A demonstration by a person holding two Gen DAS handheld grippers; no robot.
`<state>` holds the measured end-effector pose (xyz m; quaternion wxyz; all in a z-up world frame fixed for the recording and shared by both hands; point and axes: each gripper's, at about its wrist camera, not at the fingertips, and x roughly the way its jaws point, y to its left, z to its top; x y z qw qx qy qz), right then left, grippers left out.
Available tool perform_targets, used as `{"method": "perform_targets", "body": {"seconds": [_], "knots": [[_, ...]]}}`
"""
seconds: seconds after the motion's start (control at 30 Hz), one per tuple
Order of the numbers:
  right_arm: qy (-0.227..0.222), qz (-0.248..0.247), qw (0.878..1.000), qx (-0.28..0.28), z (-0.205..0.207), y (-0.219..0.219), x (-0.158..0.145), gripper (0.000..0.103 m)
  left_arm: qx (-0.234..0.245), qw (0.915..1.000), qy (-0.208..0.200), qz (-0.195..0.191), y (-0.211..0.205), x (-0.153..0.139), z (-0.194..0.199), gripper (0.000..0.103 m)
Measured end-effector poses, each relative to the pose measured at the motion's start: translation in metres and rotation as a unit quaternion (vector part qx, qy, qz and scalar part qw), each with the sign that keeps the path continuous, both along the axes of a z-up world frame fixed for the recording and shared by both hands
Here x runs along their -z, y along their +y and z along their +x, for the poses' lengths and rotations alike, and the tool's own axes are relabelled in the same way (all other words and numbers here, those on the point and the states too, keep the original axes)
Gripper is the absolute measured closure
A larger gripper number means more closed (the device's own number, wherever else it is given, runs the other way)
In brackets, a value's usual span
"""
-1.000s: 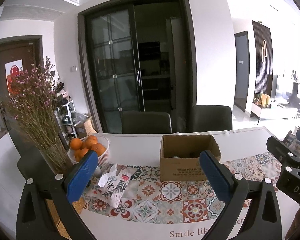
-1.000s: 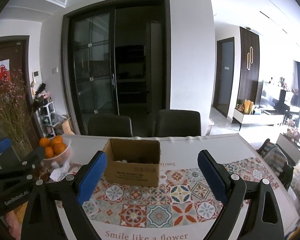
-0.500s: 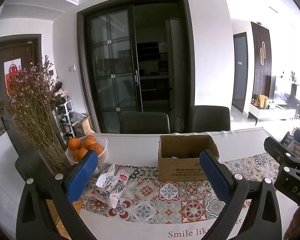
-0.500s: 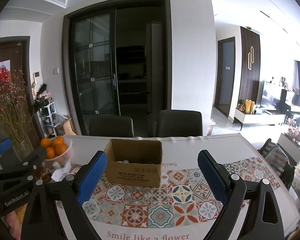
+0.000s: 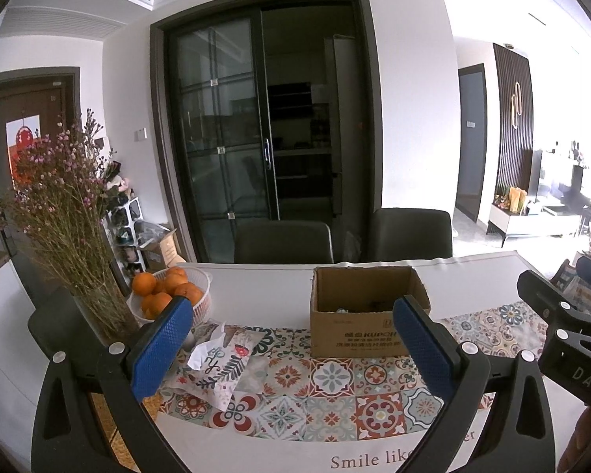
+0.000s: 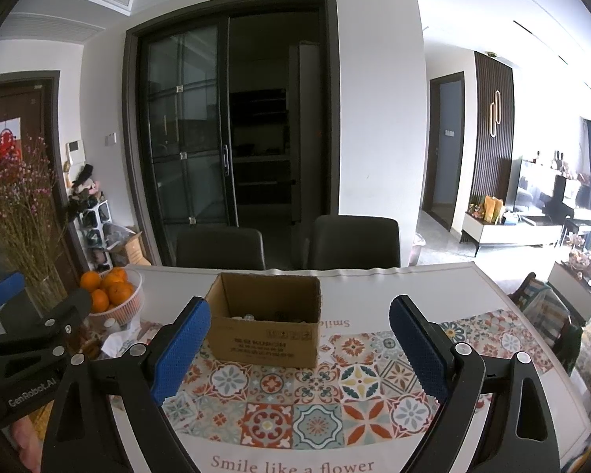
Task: Organize rigid objects
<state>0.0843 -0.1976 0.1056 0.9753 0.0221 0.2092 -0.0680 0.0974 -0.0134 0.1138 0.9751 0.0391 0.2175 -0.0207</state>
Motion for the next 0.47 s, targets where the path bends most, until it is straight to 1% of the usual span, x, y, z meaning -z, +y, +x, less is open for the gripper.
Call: {"method": "perform_targets", "body": {"seconds": [0.47], "knots": [[0.003, -0.002, 1.0, -0.002, 0.0023, 0.0032, 0.0023, 0.01, 0.004, 1.0, 0.0, -0.001, 0.0003, 0.0022, 0.0026, 0.0]]}}
